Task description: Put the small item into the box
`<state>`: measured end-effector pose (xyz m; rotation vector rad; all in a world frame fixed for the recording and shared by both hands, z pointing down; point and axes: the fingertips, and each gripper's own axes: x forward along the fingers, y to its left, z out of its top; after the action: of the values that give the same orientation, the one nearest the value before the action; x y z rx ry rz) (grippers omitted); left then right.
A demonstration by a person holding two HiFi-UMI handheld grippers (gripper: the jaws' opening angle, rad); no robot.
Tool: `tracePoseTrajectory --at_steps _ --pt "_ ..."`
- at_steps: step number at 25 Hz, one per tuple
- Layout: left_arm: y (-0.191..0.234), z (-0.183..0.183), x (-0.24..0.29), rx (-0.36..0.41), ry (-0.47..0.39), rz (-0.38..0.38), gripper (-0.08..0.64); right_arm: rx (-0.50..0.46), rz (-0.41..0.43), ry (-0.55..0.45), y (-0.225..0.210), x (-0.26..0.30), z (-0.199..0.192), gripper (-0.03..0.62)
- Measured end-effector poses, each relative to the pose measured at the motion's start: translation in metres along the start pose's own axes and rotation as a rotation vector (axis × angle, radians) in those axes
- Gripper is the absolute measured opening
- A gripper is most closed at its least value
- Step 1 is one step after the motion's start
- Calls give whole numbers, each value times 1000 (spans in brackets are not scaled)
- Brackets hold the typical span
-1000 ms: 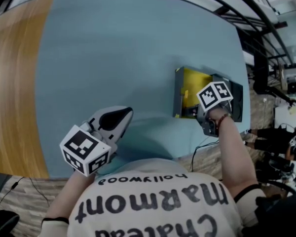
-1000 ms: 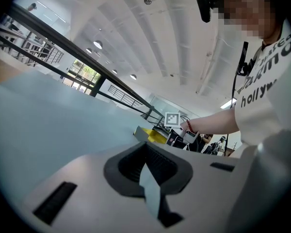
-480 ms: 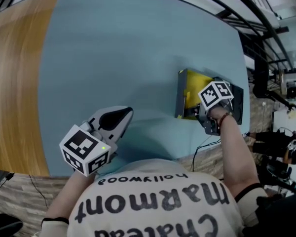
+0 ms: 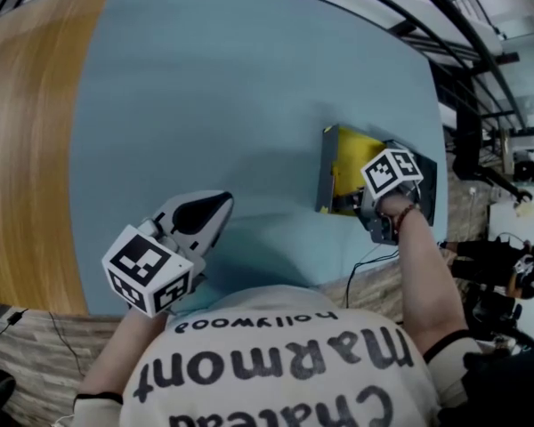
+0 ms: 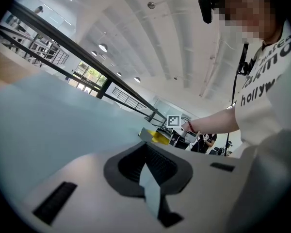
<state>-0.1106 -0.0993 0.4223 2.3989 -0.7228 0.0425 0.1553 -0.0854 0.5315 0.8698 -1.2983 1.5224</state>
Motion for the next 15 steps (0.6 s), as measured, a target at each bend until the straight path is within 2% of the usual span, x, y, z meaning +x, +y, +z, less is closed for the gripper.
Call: tracePoseTrajectory --at_steps 7,12,15 --pt "2 0 -3 8 -12 18 2 -38 -22 -60 -1 -3 9 81" --pt "-3 4 -3 26 -17 37 2 -107 -46 -107 0 -6 17 135" --pt "-8 6 -10 37 -15 55 2 -127 -46 -136 6 -10 18 137"
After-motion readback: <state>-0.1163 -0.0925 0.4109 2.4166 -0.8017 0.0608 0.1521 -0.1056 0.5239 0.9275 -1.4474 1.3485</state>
